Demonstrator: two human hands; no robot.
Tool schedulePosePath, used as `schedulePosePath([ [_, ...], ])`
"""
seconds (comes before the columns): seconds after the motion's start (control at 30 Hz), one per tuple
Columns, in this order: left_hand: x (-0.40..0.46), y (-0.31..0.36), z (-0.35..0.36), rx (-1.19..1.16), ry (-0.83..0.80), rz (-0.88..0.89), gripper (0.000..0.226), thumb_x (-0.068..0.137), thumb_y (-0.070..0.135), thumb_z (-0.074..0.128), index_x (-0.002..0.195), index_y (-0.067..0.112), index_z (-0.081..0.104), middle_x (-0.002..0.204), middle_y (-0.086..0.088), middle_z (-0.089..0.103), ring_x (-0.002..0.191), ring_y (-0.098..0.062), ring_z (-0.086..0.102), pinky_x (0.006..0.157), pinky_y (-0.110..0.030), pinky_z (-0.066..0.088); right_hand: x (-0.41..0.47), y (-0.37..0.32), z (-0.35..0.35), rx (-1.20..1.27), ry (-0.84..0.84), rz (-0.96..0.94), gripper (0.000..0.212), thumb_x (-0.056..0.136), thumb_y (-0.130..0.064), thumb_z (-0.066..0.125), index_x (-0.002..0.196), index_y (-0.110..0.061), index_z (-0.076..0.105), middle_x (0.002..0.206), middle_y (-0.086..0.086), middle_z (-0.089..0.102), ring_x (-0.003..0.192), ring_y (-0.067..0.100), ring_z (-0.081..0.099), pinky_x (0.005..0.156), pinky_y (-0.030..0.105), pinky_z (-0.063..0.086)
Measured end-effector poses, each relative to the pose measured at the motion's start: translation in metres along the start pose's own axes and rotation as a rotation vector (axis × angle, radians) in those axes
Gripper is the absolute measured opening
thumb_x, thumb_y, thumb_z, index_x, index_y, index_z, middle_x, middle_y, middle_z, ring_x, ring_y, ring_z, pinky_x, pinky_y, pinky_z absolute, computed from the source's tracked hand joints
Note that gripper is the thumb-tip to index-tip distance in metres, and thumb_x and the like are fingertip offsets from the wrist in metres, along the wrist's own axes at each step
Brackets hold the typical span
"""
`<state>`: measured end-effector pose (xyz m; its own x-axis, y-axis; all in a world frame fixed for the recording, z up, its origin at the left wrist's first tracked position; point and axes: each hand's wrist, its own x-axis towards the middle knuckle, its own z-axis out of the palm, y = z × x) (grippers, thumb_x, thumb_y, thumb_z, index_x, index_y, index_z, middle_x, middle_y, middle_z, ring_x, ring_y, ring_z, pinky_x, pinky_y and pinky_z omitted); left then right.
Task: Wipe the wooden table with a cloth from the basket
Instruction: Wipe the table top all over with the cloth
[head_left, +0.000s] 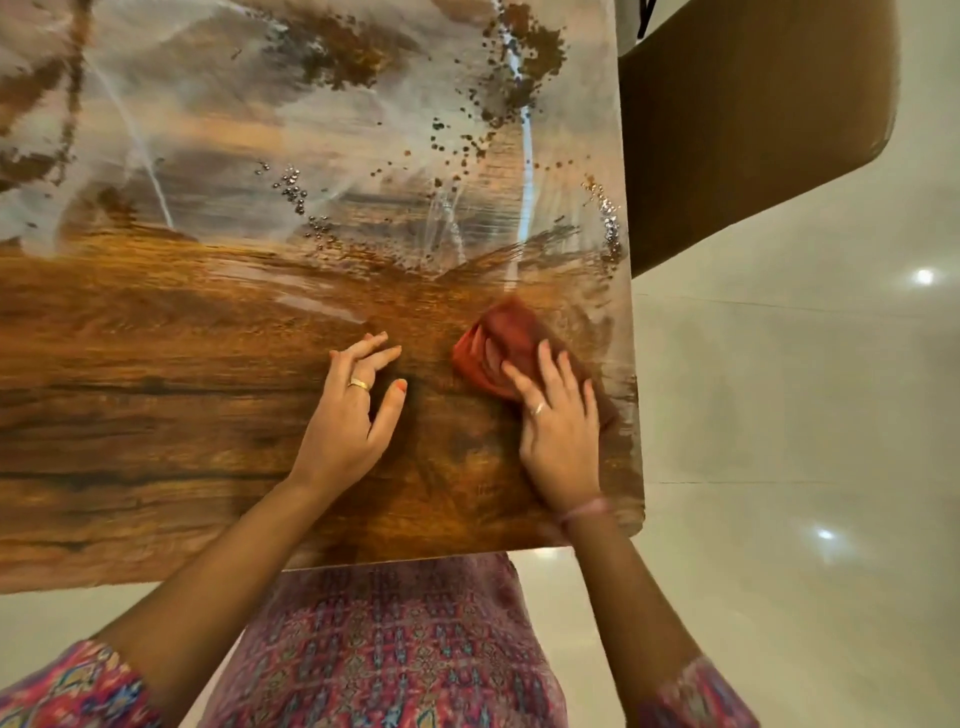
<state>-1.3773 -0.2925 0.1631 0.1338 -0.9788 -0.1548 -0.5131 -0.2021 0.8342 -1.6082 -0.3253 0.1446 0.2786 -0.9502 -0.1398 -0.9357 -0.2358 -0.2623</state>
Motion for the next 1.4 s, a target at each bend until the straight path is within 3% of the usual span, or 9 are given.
schedulePosePath([
  [0.37, 0.02, 0.015, 0.018, 0.056, 0.08, 0.015, 0.04, 0.095, 0.024, 0.048, 0.133, 0.011, 0.049, 0.136, 0.008, 0.038, 0.133, -0.007, 0.033, 0.109, -0.055, 0.032, 0.296, 0.075, -0.064, 0.092, 0.052, 0.015, 0.047, 0.094, -0.014, 0.035, 0.139, -0.025, 0.045, 0.155, 0.008, 0.027, 0.144, 0.032, 0.019, 0.118, 0.043, 0.017],
  [0.47, 0.021, 0.016, 0.026, 0.056, 0.095, 0.015, 0.039, 0.095, 0.023, 0.048, 0.132, 0.011, 0.049, 0.138, 0.003, 0.042, 0.133, -0.006, 0.033, 0.115, -0.05, 0.023, 0.25, 0.077, -0.055, 0.114, 0.107, -0.066, 0.045, 0.095, -0.012, 0.037, 0.137, -0.024, 0.048, 0.152, 0.006, 0.035, 0.142, 0.029, 0.025, 0.117, 0.045, 0.019],
  [0.6, 0.021, 0.017, 0.032, 0.088, 0.053, 0.033, 0.04, 0.095, 0.028, 0.045, 0.131, 0.012, 0.05, 0.14, 0.001, 0.041, 0.137, -0.011, 0.031, 0.119, -0.024, -0.001, 0.102, 0.087, -0.041, 0.199, 0.084, -0.102, 0.045, 0.093, -0.006, 0.041, 0.135, -0.02, 0.051, 0.151, 0.005, 0.036, 0.142, 0.027, 0.026, 0.116, 0.046, 0.02],
  [0.73, 0.022, 0.02, 0.036, 0.102, 0.042, 0.034, 0.043, 0.094, 0.031, 0.043, 0.13, 0.01, 0.051, 0.139, 0.007, 0.037, 0.138, -0.015, 0.031, 0.117, -0.022, -0.004, -0.067, 0.087, -0.022, 0.169, -0.061, -0.085, 0.058, 0.09, -0.011, 0.033, 0.142, -0.038, 0.034, 0.157, -0.013, 0.018, 0.145, 0.016, 0.017, 0.114, 0.043, 0.018],
  [0.83, 0.023, 0.022, 0.04, 0.121, 0.02, 0.041, 0.043, 0.094, 0.032, 0.043, 0.13, 0.009, 0.052, 0.14, 0.004, 0.039, 0.139, -0.016, 0.03, 0.118, -0.022, -0.004, -0.096, 0.095, -0.021, 0.126, -0.113, -0.093, 0.062, 0.089, -0.012, 0.031, 0.143, -0.043, 0.028, 0.157, -0.021, 0.011, 0.146, 0.009, 0.01, 0.114, 0.039, 0.017],
  [0.97, 0.025, 0.024, 0.042, 0.143, -0.005, 0.063, 0.044, 0.094, 0.032, 0.043, 0.13, 0.008, 0.052, 0.14, 0.003, 0.039, 0.138, -0.011, 0.028, 0.117, -0.022, -0.005, -0.018, 0.102, -0.035, 0.131, -0.103, -0.183, 0.063, 0.084, -0.001, 0.043, 0.139, -0.033, 0.041, 0.153, -0.003, 0.029, 0.142, 0.024, 0.025, 0.112, 0.049, 0.028],
  [1.1, 0.022, 0.025, 0.043, 0.149, 0.016, 0.07, 0.042, 0.094, 0.03, 0.043, 0.13, 0.009, 0.052, 0.139, 0.006, 0.037, 0.138, -0.014, 0.028, 0.118, -0.023, -0.005, 0.122, 0.104, -0.052, 0.167, -0.044, -0.204, 0.056, 0.084, 0.005, 0.044, 0.134, -0.02, 0.052, 0.148, 0.009, 0.039, 0.14, 0.035, 0.029, 0.116, 0.05, 0.021],
  [1.23, 0.017, 0.028, 0.043, 0.161, 0.053, 0.058, 0.042, 0.094, 0.031, 0.043, 0.129, 0.009, 0.052, 0.138, 0.006, 0.037, 0.138, -0.016, 0.03, 0.118, -0.022, -0.004, 0.26, 0.097, -0.067, 0.112, -0.004, -0.144, 0.05, 0.092, -0.002, 0.037, 0.137, -0.019, 0.049, 0.153, 0.008, 0.031, 0.144, 0.033, 0.018, 0.12, 0.039, 0.009],
  [1.4, 0.008, 0.028, 0.041, 0.145, 0.123, 0.013, 0.042, 0.094, 0.031, 0.044, 0.13, 0.01, 0.051, 0.14, 0.001, 0.04, 0.139, -0.016, 0.03, 0.118, -0.022, -0.004, 0.285, 0.055, -0.064, 0.047, 0.074, 0.019, 0.05, 0.094, -0.012, 0.034, 0.141, -0.029, 0.043, 0.154, 0.002, 0.032, 0.143, 0.027, 0.024, 0.116, 0.051, 0.02],
])
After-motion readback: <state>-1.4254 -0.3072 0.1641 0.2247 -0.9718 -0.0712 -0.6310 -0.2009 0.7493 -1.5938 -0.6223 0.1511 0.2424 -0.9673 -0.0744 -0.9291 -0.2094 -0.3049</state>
